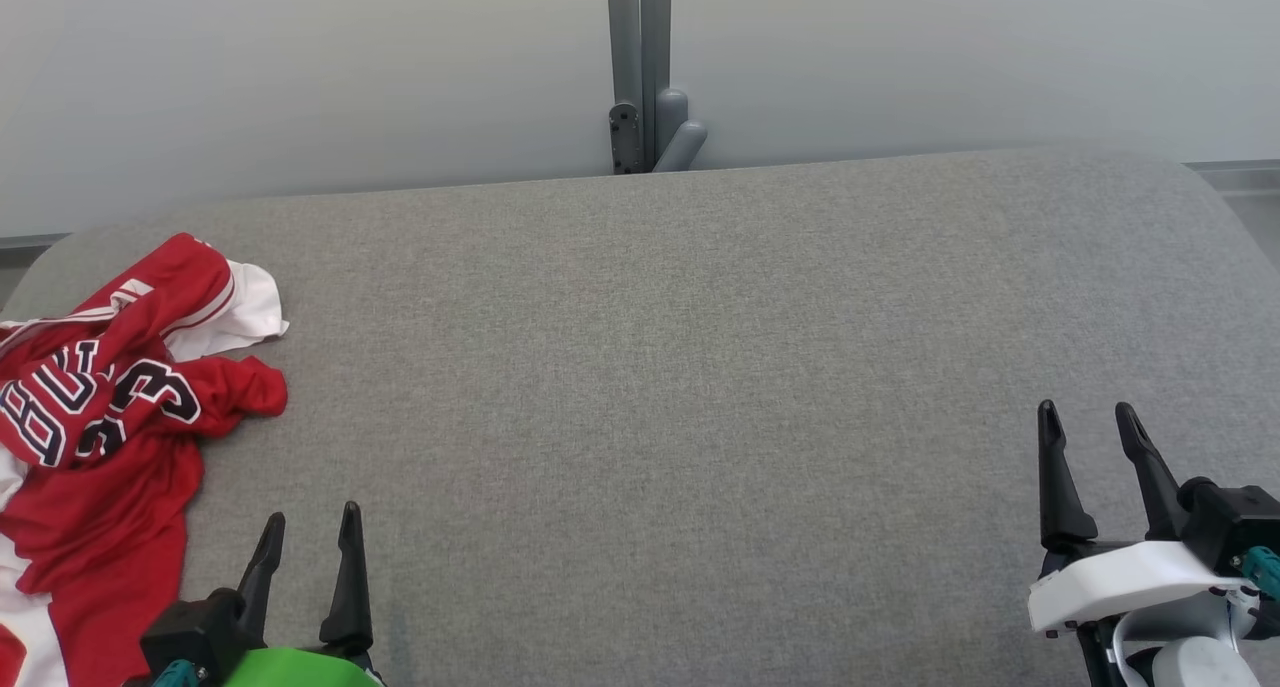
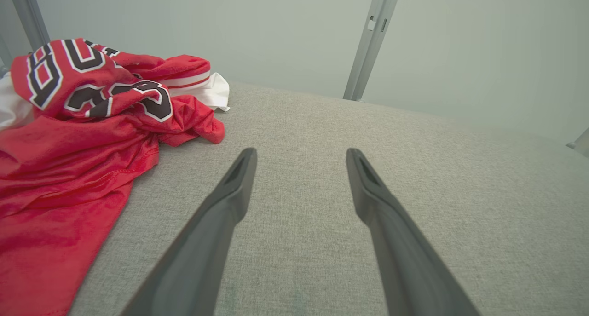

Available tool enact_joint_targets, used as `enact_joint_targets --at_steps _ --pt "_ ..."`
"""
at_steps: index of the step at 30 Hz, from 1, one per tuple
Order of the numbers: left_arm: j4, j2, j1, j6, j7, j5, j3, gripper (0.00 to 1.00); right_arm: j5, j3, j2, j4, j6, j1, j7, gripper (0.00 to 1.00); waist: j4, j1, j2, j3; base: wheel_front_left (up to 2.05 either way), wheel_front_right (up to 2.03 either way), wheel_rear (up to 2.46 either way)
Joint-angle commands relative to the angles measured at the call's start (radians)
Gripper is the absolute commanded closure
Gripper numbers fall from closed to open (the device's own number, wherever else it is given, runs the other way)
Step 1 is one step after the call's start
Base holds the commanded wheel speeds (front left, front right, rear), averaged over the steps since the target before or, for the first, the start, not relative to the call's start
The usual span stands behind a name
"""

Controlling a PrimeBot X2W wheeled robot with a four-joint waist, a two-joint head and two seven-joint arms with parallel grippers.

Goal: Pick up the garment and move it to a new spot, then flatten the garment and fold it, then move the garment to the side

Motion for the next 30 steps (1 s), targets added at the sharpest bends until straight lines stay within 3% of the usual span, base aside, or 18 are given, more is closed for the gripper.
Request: enact_joint_targets --at_steps 1,25,30 --pt "0.003 0.003 0.003 -0.003 -0.01 0.019 0.007 0.0 -0.019 -0.006 -0.002 0.001 0.0 0.003 -0.009 0.0 0.0 0.0 0.0032 0.0 0.0 0.0 0.0" --pt "0.025 -0.002 0.022 -0.003 -0.054 0.155 0.011 0.0 -0.171 -0.012 0.005 0.033 0.0 0.012 -0.055 0.0 -0.003 0.0 0.004 -0.01 0.0 0.0 0.0" --pt "0.027 -0.004 0.021 -0.002 -0.051 0.138 0.015 0.0 -0.163 -0.011 0.006 0.038 0.0 0.011 -0.054 0.0 -0.002 0.0 0.004 -0.011 0.0 0.0 0.0"
